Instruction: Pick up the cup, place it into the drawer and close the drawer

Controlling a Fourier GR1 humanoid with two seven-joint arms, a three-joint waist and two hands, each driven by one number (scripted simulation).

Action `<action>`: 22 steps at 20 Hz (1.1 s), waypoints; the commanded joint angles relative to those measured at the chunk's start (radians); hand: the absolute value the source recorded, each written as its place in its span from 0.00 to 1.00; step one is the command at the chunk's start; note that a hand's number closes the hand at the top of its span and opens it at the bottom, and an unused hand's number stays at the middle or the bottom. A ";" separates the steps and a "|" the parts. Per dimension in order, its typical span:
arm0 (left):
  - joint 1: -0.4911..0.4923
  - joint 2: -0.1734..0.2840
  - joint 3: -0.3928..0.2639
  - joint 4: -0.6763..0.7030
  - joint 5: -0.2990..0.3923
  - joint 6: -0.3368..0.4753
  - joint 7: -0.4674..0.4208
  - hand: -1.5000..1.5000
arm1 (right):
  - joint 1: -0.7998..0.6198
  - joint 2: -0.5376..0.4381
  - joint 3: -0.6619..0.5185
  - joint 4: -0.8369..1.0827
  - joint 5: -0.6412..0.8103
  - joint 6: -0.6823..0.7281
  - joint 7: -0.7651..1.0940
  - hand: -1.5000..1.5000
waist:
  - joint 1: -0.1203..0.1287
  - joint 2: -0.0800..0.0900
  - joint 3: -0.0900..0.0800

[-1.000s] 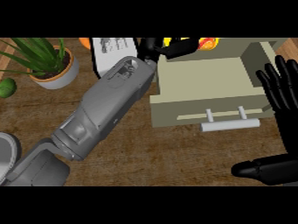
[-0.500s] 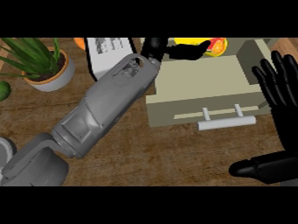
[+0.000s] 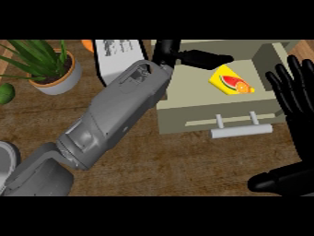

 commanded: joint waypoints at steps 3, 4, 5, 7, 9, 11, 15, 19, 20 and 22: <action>0.067 -0.001 0.044 -0.102 0.071 -0.039 -0.094 0.00 | 0.038 -0.029 -0.030 -0.043 -0.055 0.026 0.031 0.00 | 0.058 -0.017 -0.001; 0.029 -0.001 0.079 -0.080 0.067 -0.080 -0.041 0.00 | 0.062 -0.035 -0.027 -0.106 -0.095 0.030 0.079 0.00 | 0.066 -0.020 -0.001; 0.053 -0.001 0.096 -0.086 0.067 -0.077 -0.063 0.00 | 0.049 -0.047 -0.058 -0.045 -0.103 0.054 0.028 1.00 | 0.075 -0.018 -0.001; 0.065 0.045 0.094 -0.159 0.050 -0.037 0.023 0.00 | 0.050 -0.053 -0.025 -0.101 -0.057 0.028 0.081 1.00 | 0.092 -0.026 -0.001; 0.100 0.112 0.122 -0.208 0.075 -0.071 0.029 0.00 | 0.123 -0.086 -0.009 -0.066 -0.028 0.137 -0.010 1.00 | 0.101 -0.027 -0.001; 0.149 0.128 0.145 -0.209 0.072 -0.078 -0.027 0.00 | 0.086 -0.152 -0.018 -0.127 -0.003 0.140 0.056 1.00 | 0.094 -0.025 -0.002; 0.287 0.181 0.130 -0.392 0.071 -0.036 0.044 0.00 | 0.115 -0.172 0.004 -0.126 0.077 0.165 0.040 1.00 | 0.118 -0.032 -0.002; 0.396 0.284 0.149 -0.550 0.069 -0.019 0.100 0.00 | 0.095 -0.200 -0.006 -0.075 0.149 0.181 0.013 1.00 | 0.121 -0.029 -0.001; 0.467 0.292 0.135 -0.609 0.076 -0.014 0.098 0.00 | 0.139 -0.171 0.057 -0.116 0.217 0.165 0.018 1.00 | 0.132 -0.034 -0.001; 0.554 0.326 0.149 -0.711 0.078 0.003 0.112 0.00 | 0.152 -0.213 0.014 -0.123 0.174 0.201 0.033 1.00 | 0.121 -0.031 -0.001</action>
